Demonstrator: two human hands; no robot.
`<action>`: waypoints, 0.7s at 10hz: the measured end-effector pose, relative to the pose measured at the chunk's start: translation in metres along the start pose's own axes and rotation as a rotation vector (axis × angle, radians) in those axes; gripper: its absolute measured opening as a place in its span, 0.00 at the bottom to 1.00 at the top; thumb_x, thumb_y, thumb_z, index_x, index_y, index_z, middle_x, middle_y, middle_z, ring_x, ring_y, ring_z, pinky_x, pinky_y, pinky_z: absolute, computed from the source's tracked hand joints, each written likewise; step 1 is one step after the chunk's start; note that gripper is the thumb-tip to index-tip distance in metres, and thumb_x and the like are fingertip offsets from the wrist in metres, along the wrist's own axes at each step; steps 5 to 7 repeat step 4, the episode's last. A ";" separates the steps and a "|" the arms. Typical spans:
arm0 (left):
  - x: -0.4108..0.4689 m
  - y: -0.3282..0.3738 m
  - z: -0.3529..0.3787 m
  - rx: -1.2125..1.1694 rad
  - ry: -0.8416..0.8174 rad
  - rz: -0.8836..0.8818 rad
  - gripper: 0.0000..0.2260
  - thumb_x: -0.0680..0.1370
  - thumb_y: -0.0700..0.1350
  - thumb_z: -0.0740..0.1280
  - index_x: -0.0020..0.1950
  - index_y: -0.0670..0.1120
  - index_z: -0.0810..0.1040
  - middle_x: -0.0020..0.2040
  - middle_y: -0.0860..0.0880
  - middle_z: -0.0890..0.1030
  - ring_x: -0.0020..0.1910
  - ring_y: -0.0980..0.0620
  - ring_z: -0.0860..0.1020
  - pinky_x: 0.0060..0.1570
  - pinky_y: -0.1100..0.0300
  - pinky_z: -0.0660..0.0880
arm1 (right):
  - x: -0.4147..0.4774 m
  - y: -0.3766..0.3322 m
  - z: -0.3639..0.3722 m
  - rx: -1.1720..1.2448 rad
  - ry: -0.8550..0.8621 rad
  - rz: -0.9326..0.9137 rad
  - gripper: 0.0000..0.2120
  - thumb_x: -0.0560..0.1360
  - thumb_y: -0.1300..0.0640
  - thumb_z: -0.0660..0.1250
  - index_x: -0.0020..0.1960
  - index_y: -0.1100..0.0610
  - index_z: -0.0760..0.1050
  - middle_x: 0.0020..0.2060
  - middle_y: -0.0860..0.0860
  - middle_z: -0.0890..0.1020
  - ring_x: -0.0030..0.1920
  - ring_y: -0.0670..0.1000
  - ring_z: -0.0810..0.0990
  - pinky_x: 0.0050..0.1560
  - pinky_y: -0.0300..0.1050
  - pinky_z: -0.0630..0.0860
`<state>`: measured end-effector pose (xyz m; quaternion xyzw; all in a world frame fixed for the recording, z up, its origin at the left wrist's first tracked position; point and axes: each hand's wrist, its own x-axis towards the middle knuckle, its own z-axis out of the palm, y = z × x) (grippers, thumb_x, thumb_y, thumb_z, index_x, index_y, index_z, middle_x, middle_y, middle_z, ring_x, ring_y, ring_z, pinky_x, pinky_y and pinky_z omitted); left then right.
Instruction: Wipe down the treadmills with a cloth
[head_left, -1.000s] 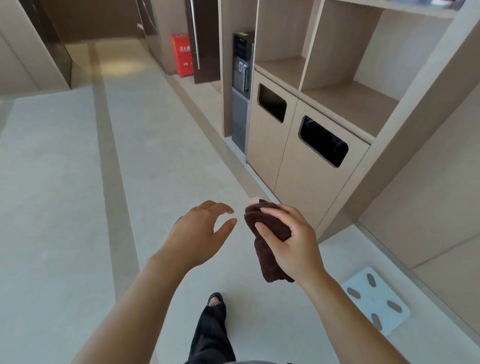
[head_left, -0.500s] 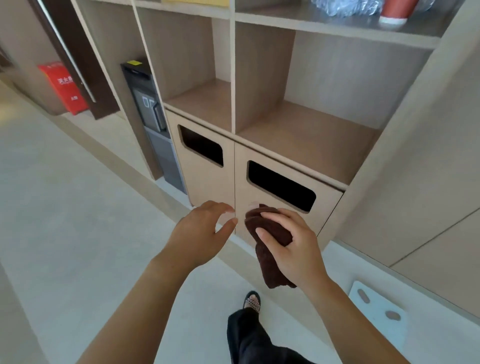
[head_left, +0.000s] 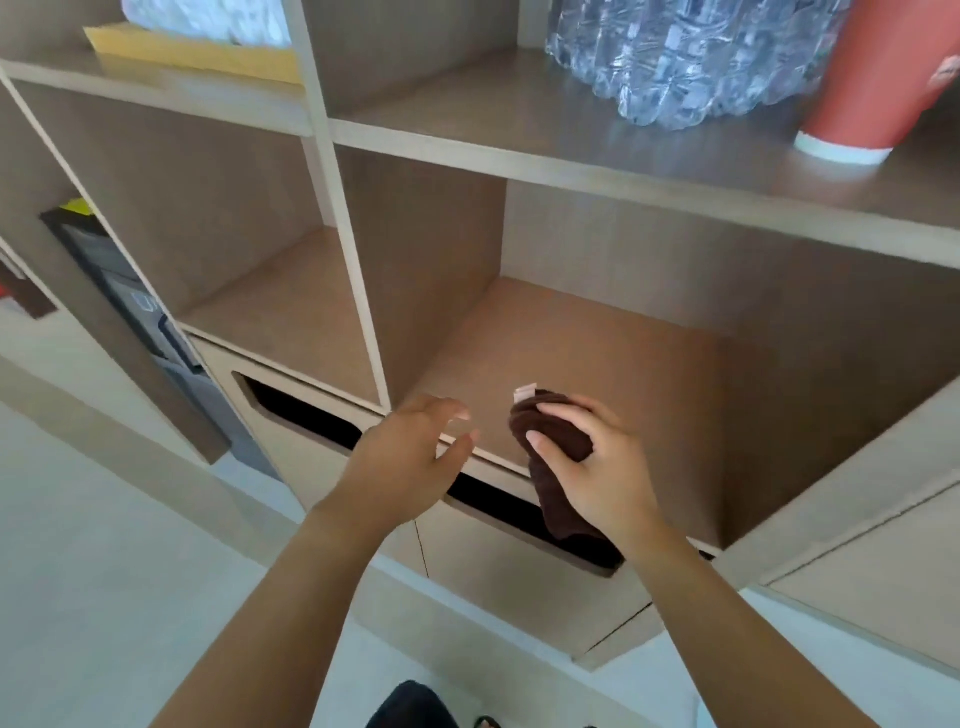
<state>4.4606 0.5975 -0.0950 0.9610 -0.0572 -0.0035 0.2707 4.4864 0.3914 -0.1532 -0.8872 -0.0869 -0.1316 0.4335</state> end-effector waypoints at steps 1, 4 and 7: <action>0.039 -0.001 -0.004 -0.013 -0.052 0.062 0.14 0.78 0.54 0.59 0.62 0.53 0.73 0.60 0.52 0.76 0.51 0.51 0.76 0.55 0.52 0.74 | 0.040 0.014 0.008 -0.089 0.047 0.028 0.14 0.70 0.45 0.71 0.55 0.44 0.79 0.60 0.46 0.77 0.59 0.49 0.76 0.63 0.40 0.69; 0.086 -0.002 -0.011 0.010 -0.125 0.106 0.14 0.78 0.54 0.58 0.62 0.53 0.74 0.61 0.52 0.75 0.57 0.51 0.75 0.59 0.52 0.71 | 0.062 0.030 0.015 -0.218 0.068 0.187 0.15 0.72 0.44 0.69 0.58 0.41 0.78 0.65 0.46 0.74 0.65 0.47 0.72 0.58 0.41 0.69; 0.086 -0.002 -0.011 0.010 -0.125 0.106 0.14 0.78 0.54 0.58 0.62 0.53 0.74 0.61 0.52 0.75 0.57 0.51 0.75 0.59 0.52 0.71 | 0.062 0.030 0.015 -0.218 0.068 0.187 0.15 0.72 0.44 0.69 0.58 0.41 0.78 0.65 0.46 0.74 0.65 0.47 0.72 0.58 0.41 0.69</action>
